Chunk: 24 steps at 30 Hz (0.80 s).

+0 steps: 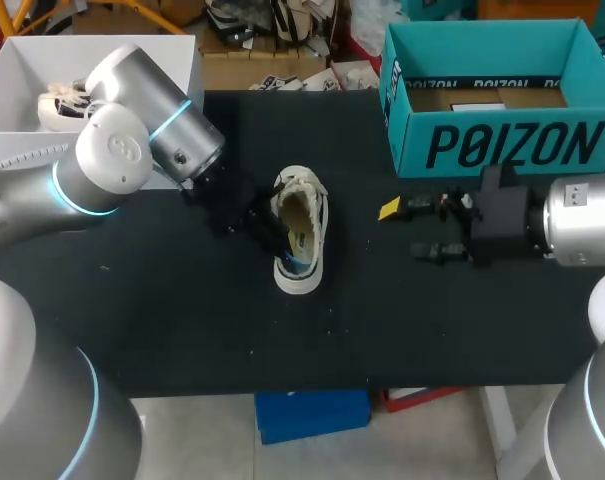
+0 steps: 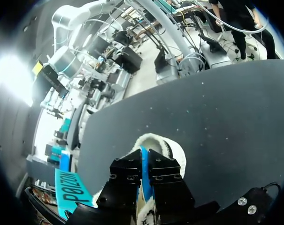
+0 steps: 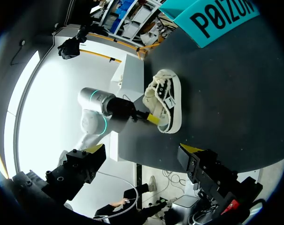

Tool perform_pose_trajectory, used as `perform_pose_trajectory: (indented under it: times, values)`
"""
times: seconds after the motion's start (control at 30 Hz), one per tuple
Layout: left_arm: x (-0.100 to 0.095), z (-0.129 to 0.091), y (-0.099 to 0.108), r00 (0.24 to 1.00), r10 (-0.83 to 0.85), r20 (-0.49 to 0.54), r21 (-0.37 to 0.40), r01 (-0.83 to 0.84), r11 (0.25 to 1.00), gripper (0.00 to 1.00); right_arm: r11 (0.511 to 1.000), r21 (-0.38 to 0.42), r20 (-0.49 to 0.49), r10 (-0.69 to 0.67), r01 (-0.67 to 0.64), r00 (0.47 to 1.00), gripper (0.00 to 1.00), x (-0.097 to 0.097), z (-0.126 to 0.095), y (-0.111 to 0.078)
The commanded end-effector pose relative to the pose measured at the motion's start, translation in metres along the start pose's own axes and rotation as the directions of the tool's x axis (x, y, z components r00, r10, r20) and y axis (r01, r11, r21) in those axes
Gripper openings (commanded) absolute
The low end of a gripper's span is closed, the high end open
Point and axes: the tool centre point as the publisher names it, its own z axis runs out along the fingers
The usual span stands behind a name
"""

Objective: Take the shoe out of the shoebox, open the shoe tongue, remove and reinsert the insole, then place the shoe into the shoebox

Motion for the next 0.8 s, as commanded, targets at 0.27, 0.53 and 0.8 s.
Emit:
perform_pose_trajectory:
  times: [0.27, 0.53, 0.8]
  values:
    - [-0.006, 0.012, 0.0, 1.0, -0.007, -0.007, 0.019, 0.008, 1.0, 0.0, 1.0, 0.0, 0.002, 0.001, -0.001, 1.0, 1.0, 0.001, 0.0, 0.0]
    - [-0.006, 0.008, -0.016, 0.998, -0.032, -0.047, 0.074, 0.035, 0.997, 0.6, 1.0, 0.0, 0.002, 0.001, -0.001, 1.0, 1.0, 0.001, 0.0, 0.0]
    - [-0.022, -0.034, -0.043, 0.997, 0.008, -0.072, 0.056, -0.004, 0.998, 0.6, 1.0, 0.0, 0.002, 0.001, -0.001, 1.0, 1.0, 0.001, 0.0, 0.0]
